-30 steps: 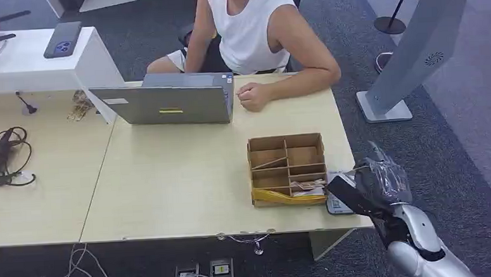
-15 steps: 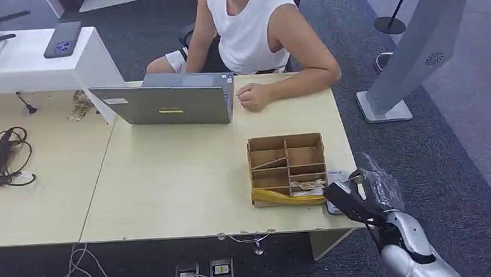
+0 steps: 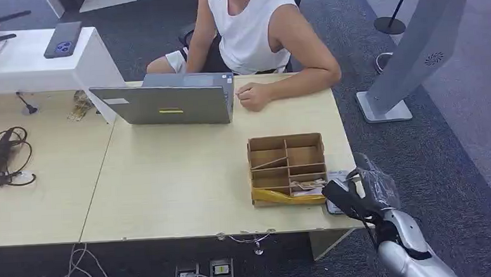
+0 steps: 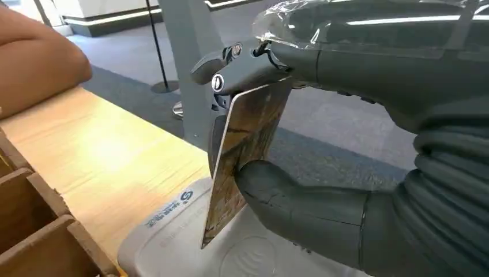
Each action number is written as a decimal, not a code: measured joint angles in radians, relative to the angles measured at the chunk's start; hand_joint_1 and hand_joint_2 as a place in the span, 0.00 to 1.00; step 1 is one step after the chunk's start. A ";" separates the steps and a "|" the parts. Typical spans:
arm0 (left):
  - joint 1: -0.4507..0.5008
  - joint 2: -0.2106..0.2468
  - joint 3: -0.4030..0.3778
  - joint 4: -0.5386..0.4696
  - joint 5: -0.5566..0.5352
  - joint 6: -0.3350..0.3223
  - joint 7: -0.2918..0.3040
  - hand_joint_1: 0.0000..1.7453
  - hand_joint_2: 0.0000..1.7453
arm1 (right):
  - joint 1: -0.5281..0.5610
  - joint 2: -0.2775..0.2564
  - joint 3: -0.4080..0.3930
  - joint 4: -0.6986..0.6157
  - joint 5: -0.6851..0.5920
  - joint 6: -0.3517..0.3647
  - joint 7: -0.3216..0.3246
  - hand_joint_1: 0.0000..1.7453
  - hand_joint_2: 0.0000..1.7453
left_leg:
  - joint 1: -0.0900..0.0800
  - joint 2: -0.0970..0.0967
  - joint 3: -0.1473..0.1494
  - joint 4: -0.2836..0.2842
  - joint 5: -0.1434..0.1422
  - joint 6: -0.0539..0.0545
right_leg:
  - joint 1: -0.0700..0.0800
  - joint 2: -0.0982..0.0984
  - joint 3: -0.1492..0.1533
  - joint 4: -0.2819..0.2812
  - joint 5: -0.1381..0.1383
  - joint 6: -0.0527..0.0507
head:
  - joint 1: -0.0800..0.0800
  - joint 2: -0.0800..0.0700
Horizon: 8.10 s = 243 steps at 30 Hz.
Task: Pass the card to the sensor for recognition and then transmit it.
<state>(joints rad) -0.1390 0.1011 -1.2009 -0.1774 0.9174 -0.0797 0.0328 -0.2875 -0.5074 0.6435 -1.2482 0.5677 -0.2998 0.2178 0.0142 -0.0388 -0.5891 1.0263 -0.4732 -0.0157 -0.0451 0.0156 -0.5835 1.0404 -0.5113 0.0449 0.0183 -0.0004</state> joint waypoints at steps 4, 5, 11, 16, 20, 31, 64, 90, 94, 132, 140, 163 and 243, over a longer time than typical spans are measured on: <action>0.000 0.000 0.000 0.000 0.000 0.000 0.000 0.00 1.00 | -0.004 0.006 0.000 0.010 -0.005 -0.005 0.000 1.00 1.00 | 0.000 0.000 0.000 0.000 0.000 0.000 | 0.000 0.001 0.000 0.000 0.000 0.000 | 0.000 0.000; 0.000 0.000 0.000 0.000 0.000 0.000 0.000 0.00 1.00 | -0.005 0.007 0.000 0.012 -0.005 -0.006 0.000 1.00 1.00 | 0.000 0.000 0.000 0.000 0.000 0.000 | 0.000 0.001 0.000 0.000 0.000 0.000 | 0.000 0.000; 0.000 0.000 0.000 0.000 -0.002 0.000 0.000 0.00 1.00 | -0.012 0.016 0.000 0.022 -0.007 -0.011 0.004 1.00 1.00 | 0.000 0.000 0.000 0.000 0.000 0.000 | 0.000 0.001 0.000 0.000 0.000 0.000 | 0.000 0.000; 0.000 0.000 0.000 0.000 -0.002 0.000 0.000 0.00 1.00 | -0.019 0.018 0.000 0.029 -0.008 -0.011 0.008 1.00 1.00 | 0.000 0.000 0.000 0.000 0.000 0.000 | 0.000 0.001 0.000 0.000 0.000 0.000 | 0.000 0.000; 0.000 0.000 0.000 0.000 -0.003 0.000 0.000 0.00 1.00 | -0.024 0.020 0.000 0.034 -0.006 -0.018 0.008 1.00 1.00 | 0.000 0.000 0.000 0.000 0.000 0.000 | 0.000 0.001 0.000 0.000 0.000 0.000 | 0.000 0.000; 0.000 0.001 -0.001 0.000 -0.008 0.000 0.000 0.00 1.00 | -0.115 -0.015 -0.008 -0.006 0.070 -0.049 0.086 1.00 1.00 | 0.000 0.001 0.000 0.000 0.000 0.000 | 0.000 0.002 0.000 0.000 0.001 -0.001 | 0.000 0.000; -0.006 -0.002 -0.005 -0.001 -0.073 0.000 0.000 0.00 1.00 | -0.419 -0.017 0.035 -0.151 0.225 0.188 0.095 1.00 1.00 | 0.000 0.001 0.000 0.000 0.000 0.000 | 0.001 0.001 0.000 0.000 0.001 -0.001 | 0.000 0.000; -0.019 -0.009 -0.045 -0.002 -0.108 0.000 0.002 0.00 1.00 | -0.658 0.233 0.206 0.402 0.211 0.174 0.034 1.00 1.00 | 0.001 0.001 0.000 0.000 0.001 0.000 | 0.001 0.002 0.000 0.000 0.001 -0.001 | 0.000 0.000; -0.020 -0.009 -0.045 -0.002 -0.107 0.000 0.002 0.00 1.00 | -0.664 0.252 0.220 0.447 0.210 0.148 0.028 0.00 1.00 | 0.001 0.001 0.000 0.000 0.001 0.000 | 0.001 0.002 0.000 0.000 0.001 -0.001 | 0.000 0.000; -0.012 -0.004 -0.042 -0.001 -0.076 0.000 0.011 0.00 1.00 | -0.183 0.126 0.083 -0.237 -0.330 -0.118 -0.271 0.00 1.00 | 0.001 0.002 0.002 0.000 -0.001 -0.002 | 0.001 0.003 0.001 0.000 0.001 -0.001 | 0.000 0.000; -0.012 0.000 -0.042 -0.001 -0.065 0.000 0.011 0.00 1.00 | -0.060 0.095 0.048 -0.363 -0.316 -0.103 -0.278 0.00 1.00 | 0.001 0.003 0.002 0.000 -0.001 -0.002 | 0.002 0.003 0.000 0.000 0.001 -0.002 | 0.000 0.000; -0.012 0.001 -0.042 -0.001 -0.063 0.000 0.022 0.00 1.00 | 0.036 0.067 0.023 -0.315 0.267 0.032 0.021 0.00 1.00 | 0.001 0.003 0.002 0.000 -0.001 -0.002 | 0.002 0.003 0.001 0.000 0.001 -0.002 | 0.000 0.000; -0.013 0.001 -0.041 -0.005 -0.074 0.000 0.043 0.00 1.00 | 0.001 0.135 0.121 -0.122 0.338 0.105 0.048 1.00 1.00 | 0.001 0.003 0.002 0.000 -0.001 -0.002 | 0.002 0.003 0.001 0.000 0.000 -0.002 | 0.000 0.000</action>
<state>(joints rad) -0.1524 0.1019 -1.2417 -0.1827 0.8431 -0.0797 0.0763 -0.2868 -0.3727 0.7645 -1.3703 0.9052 -0.1946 0.2659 0.0157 -0.0360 -0.5870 1.0262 -0.4745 -0.0174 -0.0435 0.0189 -0.5824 1.0399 -0.5108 0.0428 0.0187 -0.0004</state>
